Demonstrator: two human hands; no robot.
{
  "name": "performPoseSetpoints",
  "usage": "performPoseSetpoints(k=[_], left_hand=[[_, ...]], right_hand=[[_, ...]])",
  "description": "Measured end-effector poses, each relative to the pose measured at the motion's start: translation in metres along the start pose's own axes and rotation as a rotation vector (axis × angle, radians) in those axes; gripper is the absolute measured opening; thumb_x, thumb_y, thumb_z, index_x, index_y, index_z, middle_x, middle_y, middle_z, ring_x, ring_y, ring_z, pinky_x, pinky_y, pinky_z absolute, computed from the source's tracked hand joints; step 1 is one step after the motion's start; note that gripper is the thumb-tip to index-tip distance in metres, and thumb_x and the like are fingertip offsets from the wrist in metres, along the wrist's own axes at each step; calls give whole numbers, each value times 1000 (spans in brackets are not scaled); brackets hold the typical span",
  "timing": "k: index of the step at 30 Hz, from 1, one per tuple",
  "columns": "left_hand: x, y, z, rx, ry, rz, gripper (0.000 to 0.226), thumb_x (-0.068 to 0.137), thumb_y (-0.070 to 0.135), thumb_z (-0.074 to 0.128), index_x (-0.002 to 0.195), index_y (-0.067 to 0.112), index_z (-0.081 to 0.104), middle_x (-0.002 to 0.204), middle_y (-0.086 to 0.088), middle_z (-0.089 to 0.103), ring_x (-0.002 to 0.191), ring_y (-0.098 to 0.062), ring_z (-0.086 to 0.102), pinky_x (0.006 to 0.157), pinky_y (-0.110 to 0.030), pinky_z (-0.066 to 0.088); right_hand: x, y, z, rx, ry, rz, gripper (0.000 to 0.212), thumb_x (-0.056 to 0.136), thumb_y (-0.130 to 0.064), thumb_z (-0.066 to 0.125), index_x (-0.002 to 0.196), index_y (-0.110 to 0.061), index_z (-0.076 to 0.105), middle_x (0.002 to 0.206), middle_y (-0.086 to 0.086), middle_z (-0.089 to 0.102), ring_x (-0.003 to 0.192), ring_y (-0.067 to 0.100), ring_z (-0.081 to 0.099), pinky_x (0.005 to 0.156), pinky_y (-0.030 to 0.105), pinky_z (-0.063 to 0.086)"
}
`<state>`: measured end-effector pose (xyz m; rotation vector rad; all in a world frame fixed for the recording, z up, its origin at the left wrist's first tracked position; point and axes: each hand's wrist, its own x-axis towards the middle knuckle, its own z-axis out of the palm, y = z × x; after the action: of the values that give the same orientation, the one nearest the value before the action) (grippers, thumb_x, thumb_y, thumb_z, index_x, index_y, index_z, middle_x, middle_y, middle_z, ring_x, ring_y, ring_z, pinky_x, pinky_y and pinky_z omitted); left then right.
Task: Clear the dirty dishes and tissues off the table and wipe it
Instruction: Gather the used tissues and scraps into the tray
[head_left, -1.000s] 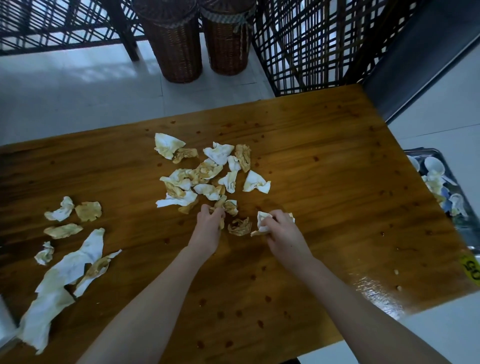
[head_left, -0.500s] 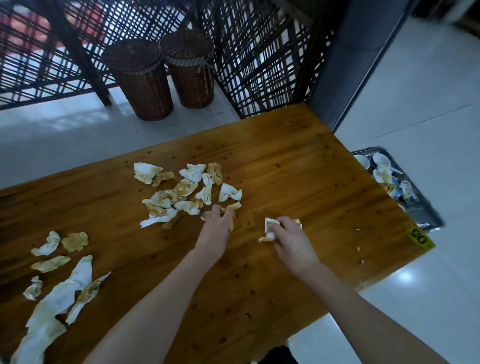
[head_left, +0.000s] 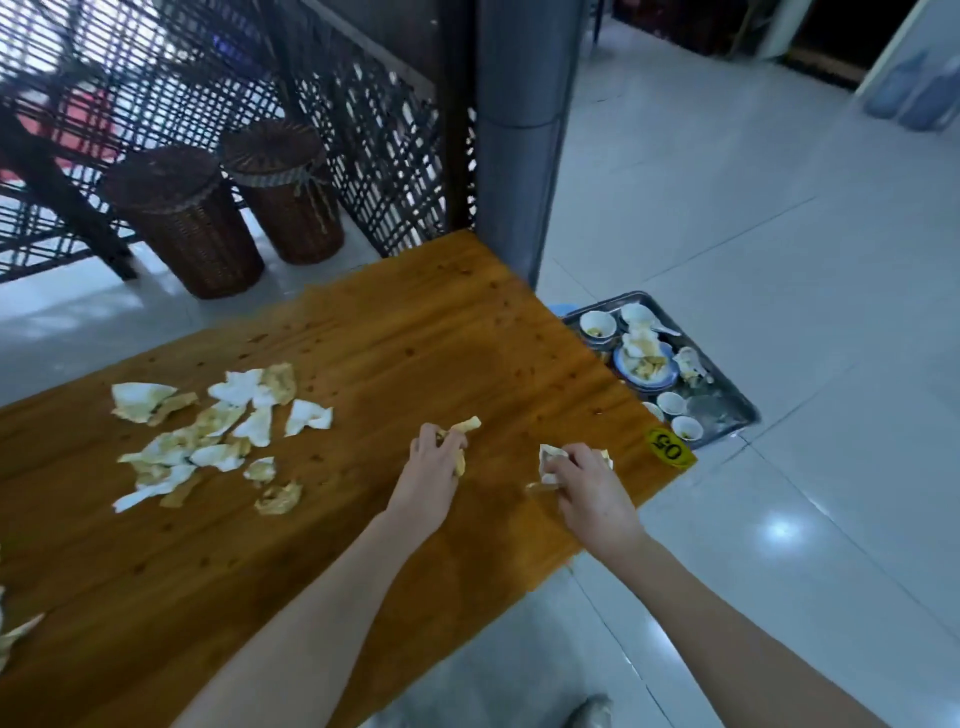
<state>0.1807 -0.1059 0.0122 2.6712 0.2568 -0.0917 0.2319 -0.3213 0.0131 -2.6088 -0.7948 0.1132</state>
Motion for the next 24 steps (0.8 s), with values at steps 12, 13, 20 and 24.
performPoseSetpoints(k=[12,13,20,24], left_hand=[[62,170,75,-88,-26,46,36,94,3,54,124,20,45,122,-4,34,105,-13,44,84,-21,37],[68,178,79,-90,-32,48,36,93,2,54,123,20,45,120,-4,34,104,-13,44,84,-22,37],[121,209,113,-31,-23,75,37,91,3,56,113,30,44,115,-1,37,101,-15,45,79,-25,44],[164,227,144,-78,-62,162,36,94,8,53,122,30,44,115,3,40,110,-19,49,80,-22,40]], right_hand=[[-40,180,-85,15,35,125,26,76,5,60,100,-4,64,108,12,56,96,32,52,83,39,44],[-40,189,-87,13,30,129,27,76,4,60,101,-5,64,109,11,56,96,32,52,83,39,44],[-20,244,-91,63,42,156,23,77,3,62,97,-7,64,106,9,56,94,31,52,80,39,46],[7,281,-95,38,28,179,25,81,0,59,104,-9,62,112,6,53,101,28,50,85,38,45]])
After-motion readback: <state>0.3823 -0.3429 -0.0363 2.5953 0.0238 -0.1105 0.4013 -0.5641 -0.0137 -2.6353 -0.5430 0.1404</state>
